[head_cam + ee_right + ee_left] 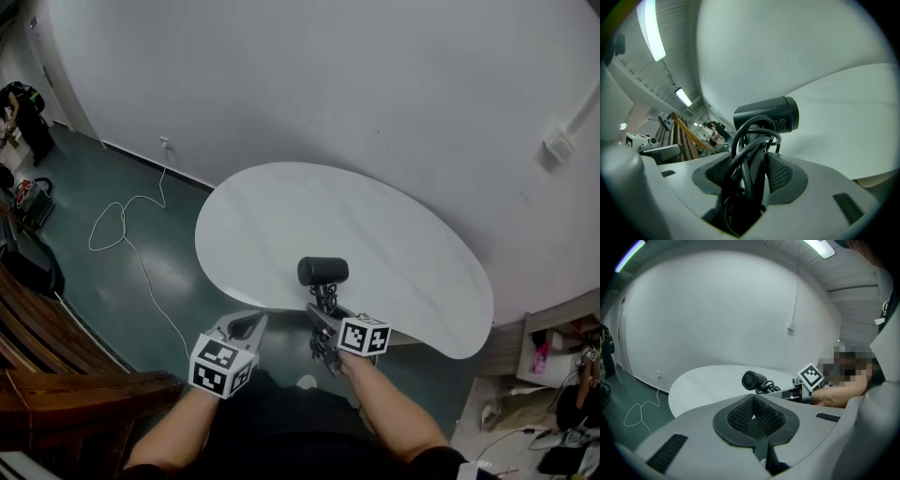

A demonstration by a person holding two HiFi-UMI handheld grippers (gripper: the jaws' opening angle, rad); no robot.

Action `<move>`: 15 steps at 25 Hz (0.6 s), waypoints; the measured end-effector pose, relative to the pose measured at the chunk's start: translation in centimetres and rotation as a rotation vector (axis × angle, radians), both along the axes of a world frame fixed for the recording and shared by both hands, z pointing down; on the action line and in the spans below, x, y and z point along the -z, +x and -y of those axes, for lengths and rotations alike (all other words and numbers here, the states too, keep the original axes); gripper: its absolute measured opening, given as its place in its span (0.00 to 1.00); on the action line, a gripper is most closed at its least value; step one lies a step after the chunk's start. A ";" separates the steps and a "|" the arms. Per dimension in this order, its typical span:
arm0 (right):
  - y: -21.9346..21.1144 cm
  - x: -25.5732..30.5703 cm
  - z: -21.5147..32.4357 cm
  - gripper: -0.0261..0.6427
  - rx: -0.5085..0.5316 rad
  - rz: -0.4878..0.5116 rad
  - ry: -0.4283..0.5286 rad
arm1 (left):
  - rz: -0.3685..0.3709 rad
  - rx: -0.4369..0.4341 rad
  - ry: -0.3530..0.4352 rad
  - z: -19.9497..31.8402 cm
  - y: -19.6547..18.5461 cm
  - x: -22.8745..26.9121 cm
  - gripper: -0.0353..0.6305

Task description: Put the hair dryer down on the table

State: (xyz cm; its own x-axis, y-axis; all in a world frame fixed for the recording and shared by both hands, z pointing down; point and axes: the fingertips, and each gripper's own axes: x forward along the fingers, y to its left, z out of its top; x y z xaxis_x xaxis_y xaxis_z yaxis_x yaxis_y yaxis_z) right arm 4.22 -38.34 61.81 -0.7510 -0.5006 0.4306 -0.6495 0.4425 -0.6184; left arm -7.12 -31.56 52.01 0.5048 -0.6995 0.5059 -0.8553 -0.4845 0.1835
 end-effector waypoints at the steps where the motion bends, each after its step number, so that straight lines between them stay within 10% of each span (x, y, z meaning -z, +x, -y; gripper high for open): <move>1: -0.4 -0.5 1.2 0.35 -0.008 -0.024 0.003 | -0.004 -0.006 0.005 1.0 -0.6 0.1 0.07; 15: -6.7 -8.4 11.6 0.34 -0.062 -0.257 -0.071 | -0.032 -0.023 -0.011 6.6 -10.5 -1.7 0.07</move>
